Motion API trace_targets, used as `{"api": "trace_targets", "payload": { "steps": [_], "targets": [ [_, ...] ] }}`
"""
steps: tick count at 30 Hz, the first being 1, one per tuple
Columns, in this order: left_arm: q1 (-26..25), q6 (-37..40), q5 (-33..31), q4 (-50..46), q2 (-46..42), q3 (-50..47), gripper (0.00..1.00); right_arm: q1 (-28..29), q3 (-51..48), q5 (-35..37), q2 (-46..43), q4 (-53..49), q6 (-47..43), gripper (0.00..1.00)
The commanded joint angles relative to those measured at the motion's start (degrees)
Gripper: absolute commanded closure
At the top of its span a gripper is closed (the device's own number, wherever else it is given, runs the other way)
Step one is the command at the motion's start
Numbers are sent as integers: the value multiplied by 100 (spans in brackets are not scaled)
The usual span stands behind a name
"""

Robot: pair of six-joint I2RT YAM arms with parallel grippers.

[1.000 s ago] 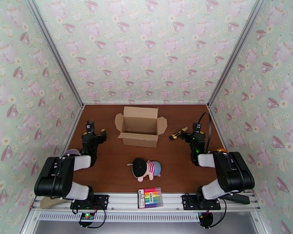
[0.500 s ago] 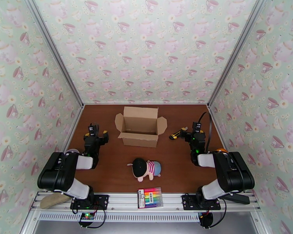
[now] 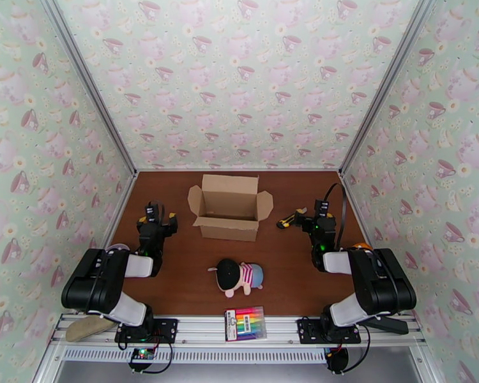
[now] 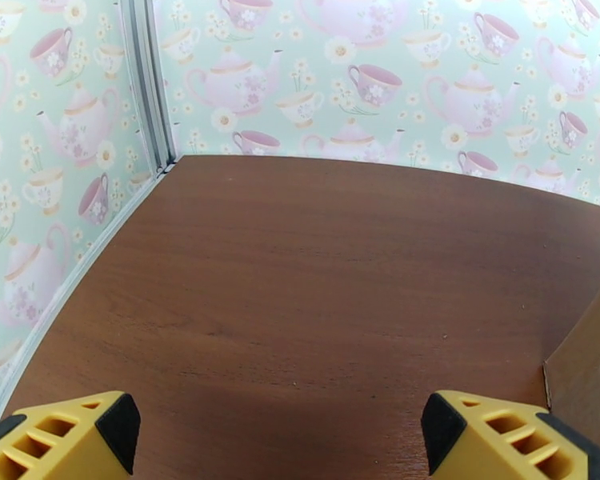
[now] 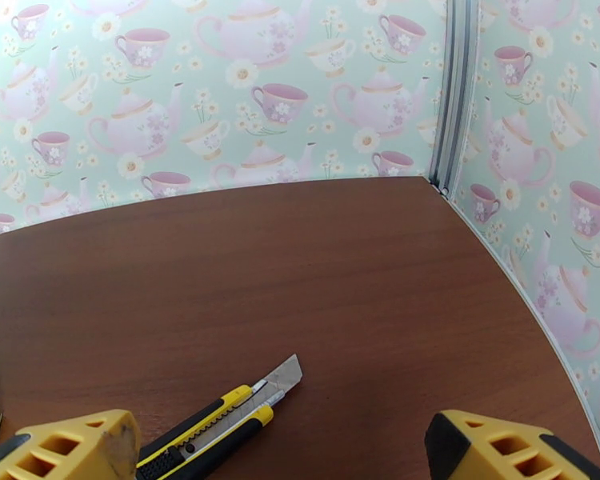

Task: Unpack the express box

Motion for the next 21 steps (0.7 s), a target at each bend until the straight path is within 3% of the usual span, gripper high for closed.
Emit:
{"api": "trace_targets", "payload": {
  "steps": [1, 21],
  "targets": [
    [-23, 63, -84, 98, 77, 101, 0, -27, -53, -65, 44, 129, -88, 0],
    [-18, 61, -86, 99, 79, 97, 0, -37, -19, -308, 41, 58, -137, 0]
  ]
}}
